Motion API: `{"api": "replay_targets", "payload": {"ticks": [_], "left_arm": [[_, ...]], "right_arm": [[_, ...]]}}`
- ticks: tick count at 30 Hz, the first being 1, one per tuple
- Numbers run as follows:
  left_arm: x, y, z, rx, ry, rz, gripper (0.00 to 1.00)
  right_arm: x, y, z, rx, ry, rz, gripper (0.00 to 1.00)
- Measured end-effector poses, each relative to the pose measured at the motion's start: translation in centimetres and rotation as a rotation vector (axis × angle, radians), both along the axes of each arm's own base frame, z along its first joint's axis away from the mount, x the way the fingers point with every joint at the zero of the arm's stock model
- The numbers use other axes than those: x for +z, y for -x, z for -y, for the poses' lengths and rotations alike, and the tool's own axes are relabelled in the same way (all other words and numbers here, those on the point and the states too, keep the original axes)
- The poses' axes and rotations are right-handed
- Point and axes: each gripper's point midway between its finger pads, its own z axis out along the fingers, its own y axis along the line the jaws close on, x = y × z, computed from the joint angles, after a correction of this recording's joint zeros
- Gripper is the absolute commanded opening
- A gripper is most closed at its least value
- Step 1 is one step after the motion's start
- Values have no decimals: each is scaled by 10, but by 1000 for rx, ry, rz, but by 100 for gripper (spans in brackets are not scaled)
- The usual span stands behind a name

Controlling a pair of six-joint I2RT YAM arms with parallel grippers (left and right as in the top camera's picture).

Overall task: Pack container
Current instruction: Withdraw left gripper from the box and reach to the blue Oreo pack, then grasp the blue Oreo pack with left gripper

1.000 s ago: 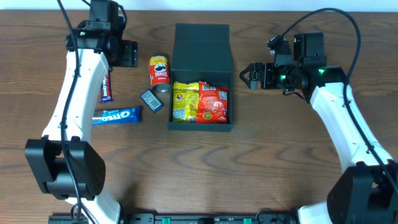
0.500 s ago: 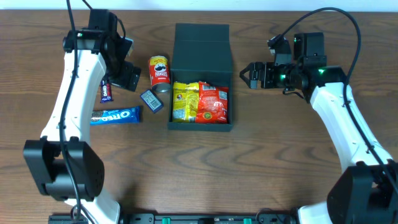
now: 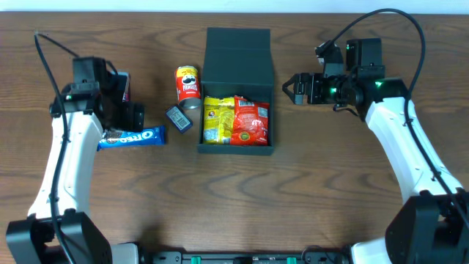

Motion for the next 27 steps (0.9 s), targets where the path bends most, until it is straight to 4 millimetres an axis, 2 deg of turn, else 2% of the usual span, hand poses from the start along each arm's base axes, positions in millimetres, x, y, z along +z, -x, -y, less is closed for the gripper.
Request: {"api": "replay_targets", "payload": {"ticks": [4,10,20,27], "left_arm": [[-18,9,2,17,21,-28,95],[-29,19,4,122,63,-60,95],[-35,25,-5,769,211,-27,95],[-34,26,-12,1101,280,21,95]], "right_arm": [[1,-1,0,0,0,5,99],[3,-4,0,0,-2,23,99],[3,-5,0,0,-2,25,99],[1,-2,0,0,-1,10,99]]}}
